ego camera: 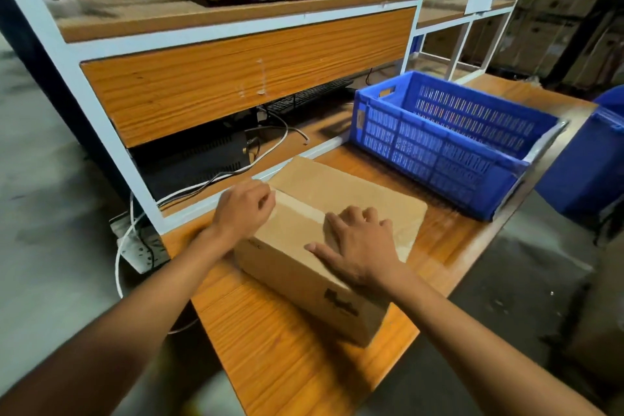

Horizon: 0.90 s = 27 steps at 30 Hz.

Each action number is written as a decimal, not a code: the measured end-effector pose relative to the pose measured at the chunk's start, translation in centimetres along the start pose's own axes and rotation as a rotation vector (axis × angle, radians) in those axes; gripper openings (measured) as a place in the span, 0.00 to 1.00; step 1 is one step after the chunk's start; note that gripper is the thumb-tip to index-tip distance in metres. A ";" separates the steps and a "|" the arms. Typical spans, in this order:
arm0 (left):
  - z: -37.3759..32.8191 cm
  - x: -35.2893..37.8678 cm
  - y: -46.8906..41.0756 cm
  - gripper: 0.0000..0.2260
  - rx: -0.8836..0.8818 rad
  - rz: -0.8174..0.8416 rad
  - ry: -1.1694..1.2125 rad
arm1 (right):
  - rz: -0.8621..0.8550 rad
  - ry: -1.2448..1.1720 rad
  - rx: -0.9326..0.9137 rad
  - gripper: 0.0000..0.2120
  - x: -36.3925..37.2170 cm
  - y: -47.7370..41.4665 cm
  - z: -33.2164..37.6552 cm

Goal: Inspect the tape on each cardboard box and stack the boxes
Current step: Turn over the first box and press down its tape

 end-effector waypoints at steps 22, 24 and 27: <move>-1.8 1.4 -3.5 0.15 0.005 0.170 -0.297 | -0.107 -0.002 0.010 0.33 -0.5 0.7 -2.0; -3.5 1.0 -1.5 0.17 0.012 0.299 -0.283 | -0.138 -0.063 -0.077 0.33 -0.5 0.8 -3.5; -5.9 -0.5 2.8 0.26 -0.003 0.553 -0.105 | -0.207 -0.244 -0.171 0.30 0.8 1.3 -5.4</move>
Point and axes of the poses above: each hand's wrist, its own y-axis away from the middle knuckle, its own x-axis out of the palm, z = x × y, the point moved 1 cm from there along -y, towards the middle knuckle, and after that the axes turned 9 degrees about -z, right-handed, at the moved point
